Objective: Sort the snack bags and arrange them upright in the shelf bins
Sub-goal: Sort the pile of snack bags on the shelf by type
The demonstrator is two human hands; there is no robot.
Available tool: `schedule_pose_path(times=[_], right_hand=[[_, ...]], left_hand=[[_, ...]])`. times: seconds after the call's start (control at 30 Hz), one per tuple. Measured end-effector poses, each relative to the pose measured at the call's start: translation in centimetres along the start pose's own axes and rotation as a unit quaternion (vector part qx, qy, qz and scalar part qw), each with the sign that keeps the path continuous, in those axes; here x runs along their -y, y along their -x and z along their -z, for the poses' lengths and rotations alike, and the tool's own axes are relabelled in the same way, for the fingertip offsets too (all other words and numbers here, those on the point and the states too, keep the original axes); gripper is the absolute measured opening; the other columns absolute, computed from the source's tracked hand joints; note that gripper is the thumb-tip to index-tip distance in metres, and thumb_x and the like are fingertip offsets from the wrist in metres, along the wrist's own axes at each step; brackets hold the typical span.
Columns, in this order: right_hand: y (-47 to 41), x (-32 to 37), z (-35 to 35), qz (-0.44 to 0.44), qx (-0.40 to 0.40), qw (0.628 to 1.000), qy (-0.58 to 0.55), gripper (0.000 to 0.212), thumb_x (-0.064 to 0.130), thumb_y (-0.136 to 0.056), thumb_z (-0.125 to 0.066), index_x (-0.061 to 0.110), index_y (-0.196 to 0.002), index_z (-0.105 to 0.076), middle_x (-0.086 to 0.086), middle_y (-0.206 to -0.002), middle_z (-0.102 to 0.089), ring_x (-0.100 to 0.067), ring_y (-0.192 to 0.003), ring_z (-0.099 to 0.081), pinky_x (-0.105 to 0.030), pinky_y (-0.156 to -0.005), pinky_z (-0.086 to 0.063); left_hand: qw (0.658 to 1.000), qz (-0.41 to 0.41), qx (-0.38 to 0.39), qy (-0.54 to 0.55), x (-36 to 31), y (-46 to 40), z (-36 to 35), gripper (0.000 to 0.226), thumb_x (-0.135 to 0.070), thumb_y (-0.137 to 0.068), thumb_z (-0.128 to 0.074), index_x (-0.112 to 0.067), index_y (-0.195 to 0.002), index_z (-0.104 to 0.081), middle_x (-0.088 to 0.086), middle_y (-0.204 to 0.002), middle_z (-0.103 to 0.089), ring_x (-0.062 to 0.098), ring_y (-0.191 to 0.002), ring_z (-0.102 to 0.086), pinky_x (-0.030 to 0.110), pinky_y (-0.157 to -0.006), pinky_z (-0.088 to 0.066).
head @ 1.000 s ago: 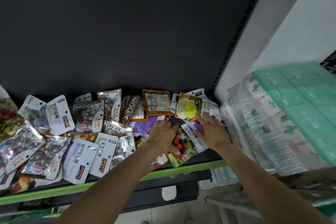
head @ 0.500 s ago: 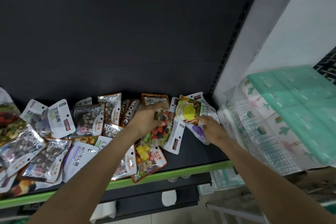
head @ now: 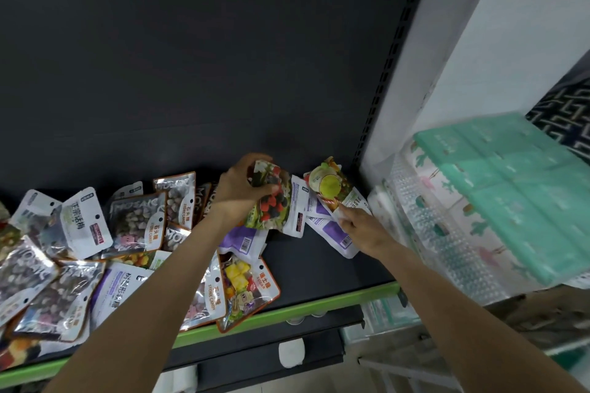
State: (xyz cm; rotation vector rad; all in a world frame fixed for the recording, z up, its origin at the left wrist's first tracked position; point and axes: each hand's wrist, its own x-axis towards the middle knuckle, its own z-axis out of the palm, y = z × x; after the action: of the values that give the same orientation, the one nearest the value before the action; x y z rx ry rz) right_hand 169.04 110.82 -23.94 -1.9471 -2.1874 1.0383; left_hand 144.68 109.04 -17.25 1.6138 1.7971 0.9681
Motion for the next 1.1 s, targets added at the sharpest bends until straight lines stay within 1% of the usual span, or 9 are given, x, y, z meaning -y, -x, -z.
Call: schedule_pose_path(times=[0.23,0.3,0.4,0.5,0.57,0.7,0.83,0.97,1.1], right_hand=[[-0.5,0.3,-0.9,0.002,-0.016,0.999,0.038,0.046,0.024,-0.102,-0.036,0.017,-0.147,-0.031,-0.006,-0.155,-0.024,-0.026,-0.142,-0.023,-0.033,-0.114,-0.018],[-0.5,0.3,-0.7,-0.021,-0.035,0.997,-0.070,0.038,0.019,-0.101,-0.036,0.021,-0.137,-0.047,-0.007,-0.143,-0.043,-0.026,-0.133,-0.037,-0.031,-0.108,-0.027],[-0.2,0.0,-0.5,-0.063,-0.123,0.958,-0.253,0.025,0.017,-0.099,-0.040,0.025,-0.104,-0.063,-0.007,-0.106,-0.059,-0.029,-0.108,-0.054,-0.037,-0.093,-0.041],[0.2,-0.8,-0.4,-0.021,-0.198,0.969,-0.149,0.024,0.008,-0.096,-0.038,0.012,-0.118,-0.047,-0.015,-0.116,-0.058,-0.028,-0.099,-0.059,-0.043,-0.086,-0.051],[0.7,-0.3,-0.2,0.037,-0.195,0.975,-0.101,0.035,0.008,-0.096,-0.041,0.014,-0.130,-0.044,-0.010,-0.129,-0.050,-0.025,-0.113,-0.052,-0.039,-0.096,-0.046],[-0.1,1.4,-1.0,0.110,-0.109,0.987,0.034,0.056,0.021,-0.098,-0.045,0.030,-0.149,-0.023,-0.004,-0.154,-0.023,-0.025,-0.140,-0.022,-0.036,-0.113,-0.026],[-1.8,2.9,-2.3,0.027,-0.008,0.991,0.132,0.068,0.057,-0.092,-0.042,0.049,-0.146,0.000,0.006,-0.159,0.013,-0.031,-0.146,0.010,-0.055,-0.114,-0.013],[-1.5,3.1,-2.9,-0.013,-0.016,0.983,0.180,0.074,0.064,-0.089,-0.042,0.045,-0.148,-0.002,0.004,-0.159,0.009,-0.034,-0.146,0.000,-0.059,-0.111,-0.022],[0.8,2.4,-3.4,-0.043,-0.040,0.973,0.223,0.074,0.062,-0.089,-0.045,0.035,-0.149,-0.012,-0.005,-0.158,-0.004,-0.031,-0.143,-0.017,-0.051,-0.106,-0.033]], left_hand=[[0.988,0.018,-0.139,-0.059,-1.8,0.5,-2.3,0.043,-0.036,-0.086,-0.065,-0.031,-0.125,-0.048,0.002,-0.105,-0.070,0.025,-0.091,-0.067,0.026,-0.074,-0.049],[0.990,-0.087,-0.059,-0.095,-1.8,1.0,-4.9,0.042,-0.044,-0.089,-0.056,-0.042,-0.127,-0.038,-0.001,-0.101,-0.071,0.021,-0.087,-0.068,0.034,-0.073,-0.055],[0.948,-0.160,0.184,-0.205,-0.8,1.4,-8.6,0.045,-0.036,-0.090,-0.057,-0.035,-0.134,-0.047,-0.001,-0.131,-0.057,0.020,-0.127,-0.046,0.037,-0.107,-0.035],[0.885,-0.175,0.324,-0.285,0.8,2.1,-10.3,0.044,-0.034,-0.091,-0.058,-0.025,-0.134,-0.052,-0.003,-0.152,-0.033,0.018,-0.146,-0.008,0.043,-0.116,0.004],[0.881,-0.173,0.363,-0.250,2.0,2.2,-10.6,0.046,-0.030,-0.091,-0.060,-0.022,-0.136,-0.050,-0.002,-0.155,-0.027,0.018,-0.147,-0.002,0.042,-0.118,0.002],[0.928,-0.176,0.278,-0.174,2.7,2.2,-8.6,0.040,-0.016,-0.090,-0.060,-0.018,-0.130,-0.056,-0.001,-0.145,-0.044,0.016,-0.137,-0.032,0.032,-0.114,-0.026],[0.948,-0.111,0.096,-0.282,3.9,0.9,-4.6,0.053,-0.021,-0.094,-0.051,-0.023,-0.145,-0.035,-0.001,-0.154,-0.028,0.018,-0.143,-0.020,0.034,-0.115,-0.022],[0.890,-0.053,0.194,-0.409,6.0,-0.6,-2.0,0.070,-0.042,-0.095,-0.048,-0.029,-0.151,-0.009,-0.004,-0.160,0.001,0.016,-0.147,0.002,0.039,-0.118,0.001],[0.847,-0.081,0.178,-0.494,6.8,-0.3,-1.5,0.064,-0.048,-0.096,-0.042,-0.028,-0.151,-0.015,-0.003,-0.160,-0.009,0.019,-0.146,-0.010,0.038,-0.118,-0.001]])
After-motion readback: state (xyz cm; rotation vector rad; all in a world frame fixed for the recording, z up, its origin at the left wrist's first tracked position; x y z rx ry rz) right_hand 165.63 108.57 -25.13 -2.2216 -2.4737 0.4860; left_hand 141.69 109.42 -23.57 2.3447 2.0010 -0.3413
